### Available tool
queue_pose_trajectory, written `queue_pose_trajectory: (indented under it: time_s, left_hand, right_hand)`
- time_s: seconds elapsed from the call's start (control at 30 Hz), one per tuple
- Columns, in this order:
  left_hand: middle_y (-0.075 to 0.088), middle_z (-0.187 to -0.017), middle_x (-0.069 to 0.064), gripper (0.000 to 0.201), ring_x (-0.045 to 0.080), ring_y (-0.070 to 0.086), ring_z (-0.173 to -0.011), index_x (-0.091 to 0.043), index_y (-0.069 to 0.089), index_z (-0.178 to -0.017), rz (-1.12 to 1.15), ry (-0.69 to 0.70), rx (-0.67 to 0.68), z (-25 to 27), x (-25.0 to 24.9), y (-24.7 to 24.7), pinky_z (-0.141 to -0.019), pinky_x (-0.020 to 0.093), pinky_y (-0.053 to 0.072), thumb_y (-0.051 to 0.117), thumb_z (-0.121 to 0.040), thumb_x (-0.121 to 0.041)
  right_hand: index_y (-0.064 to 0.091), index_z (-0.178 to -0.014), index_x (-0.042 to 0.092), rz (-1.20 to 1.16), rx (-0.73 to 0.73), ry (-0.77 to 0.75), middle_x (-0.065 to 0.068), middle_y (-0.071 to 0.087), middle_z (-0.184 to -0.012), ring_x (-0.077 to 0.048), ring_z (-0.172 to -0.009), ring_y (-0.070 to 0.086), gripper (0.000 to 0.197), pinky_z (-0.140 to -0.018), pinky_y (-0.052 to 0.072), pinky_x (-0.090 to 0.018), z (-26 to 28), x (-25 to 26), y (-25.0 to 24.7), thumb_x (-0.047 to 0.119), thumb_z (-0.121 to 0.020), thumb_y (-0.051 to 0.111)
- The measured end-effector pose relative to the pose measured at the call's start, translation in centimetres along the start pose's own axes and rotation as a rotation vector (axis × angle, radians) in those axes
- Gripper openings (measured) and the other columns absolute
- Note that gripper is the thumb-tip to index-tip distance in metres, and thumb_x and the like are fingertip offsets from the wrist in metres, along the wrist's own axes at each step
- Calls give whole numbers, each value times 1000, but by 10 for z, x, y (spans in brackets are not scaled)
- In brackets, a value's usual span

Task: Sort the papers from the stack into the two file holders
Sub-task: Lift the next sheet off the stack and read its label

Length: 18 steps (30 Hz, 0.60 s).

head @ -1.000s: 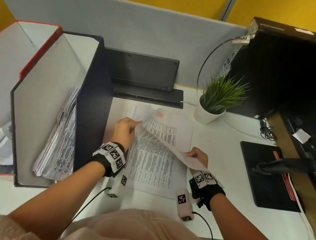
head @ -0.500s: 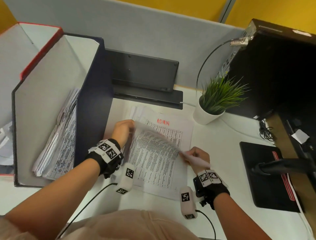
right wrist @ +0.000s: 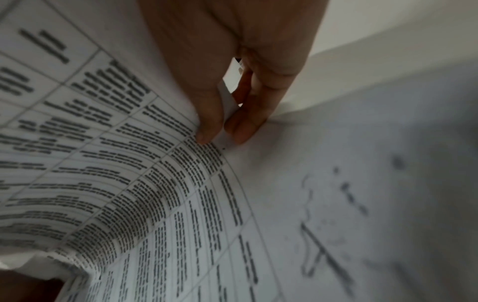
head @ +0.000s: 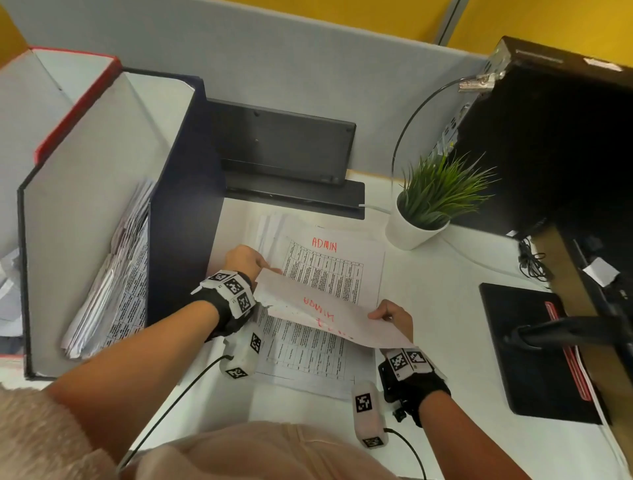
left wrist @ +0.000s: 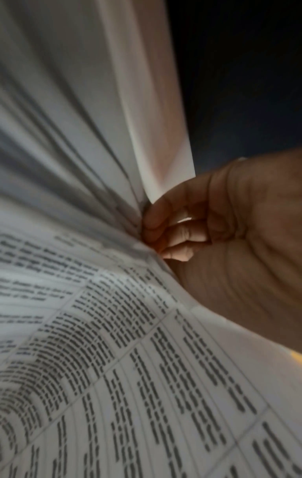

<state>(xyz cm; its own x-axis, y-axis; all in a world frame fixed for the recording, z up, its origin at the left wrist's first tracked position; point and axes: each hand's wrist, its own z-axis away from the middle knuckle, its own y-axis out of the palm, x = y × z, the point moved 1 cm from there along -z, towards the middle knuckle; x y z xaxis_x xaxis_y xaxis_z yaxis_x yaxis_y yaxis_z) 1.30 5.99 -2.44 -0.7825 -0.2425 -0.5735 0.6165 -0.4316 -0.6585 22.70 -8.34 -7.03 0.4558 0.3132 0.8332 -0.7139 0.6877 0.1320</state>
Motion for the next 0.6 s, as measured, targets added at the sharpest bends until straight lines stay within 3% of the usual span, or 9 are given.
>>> queue_pose_trajectory:
  time_s: [0.03,0.1,0.17,0.3,0.4,0.43,0.5,0.6]
  left_hand:
    - [69,-92,16,34,29,65,-92,4,71,-90,13,23,0,0,0,1,-80,29,53,77,-75,-27]
    - [63,-75,12,24,26,62,-82,2,68,-75,16,61,21,0,2,2,-68,25,49,73,-80,-22]
    - [58,-66,5,25,23,59,-74,-3,65,-67,24,96,16,3,4,3,-59,22,43,67,-85,-19]
    - [64,-87,5,18,22,59,-83,-5,71,-94,199,278,-146,13,10,7,-73,25,43,54,-90,-7]
    - [64,-96,8,23,21,57,-85,-4,68,-104,391,384,-170,22,11,10,-76,30,49,49,-91,2]
    - [64,-95,9,24,20,57,-82,-4,67,-102,455,395,-152,24,11,11,-74,29,50,47,-91,4]
    - [62,-83,6,24,16,56,-73,-2,65,-94,564,387,-135,27,11,11,-63,19,49,44,-90,9]
    - [55,-74,9,26,18,50,-67,-1,61,-80,646,334,-94,28,11,10,-57,25,42,41,-86,15]
  right_hand:
    - [46,-32,7,17,-5,-6,-2,44,-42,-14,-39,45,37,-37,37,-14,0,2,0,-10,-64,49]
    - [47,-42,8,78,-24,-19,-5,44,-49,-9,-38,48,44,-34,36,-11,1,6,-1,-18,-76,41]
    - [43,-37,7,12,-10,-35,-6,42,-47,-11,-36,48,49,-35,35,-12,1,8,-4,-22,-76,36]
    - [47,-44,7,21,-53,-117,-8,41,-62,-16,-55,43,43,-51,37,-25,1,11,-3,-26,-71,39]
    - [41,-51,1,-90,-54,64,-11,52,-49,-24,-48,48,28,-46,44,-21,-2,10,-2,-15,-72,35]
    - [38,-51,2,-55,-52,55,-11,53,-43,-27,-45,47,27,-45,45,-19,-3,10,-2,-15,-71,33]
    - [37,-49,3,25,-76,-65,-8,53,-41,-25,-48,47,34,-42,43,-15,-5,9,-4,-20,-73,35]
    - [43,-70,8,278,-84,-274,-8,52,-59,-16,-53,50,33,-42,41,-15,0,8,-3,-20,-72,60]
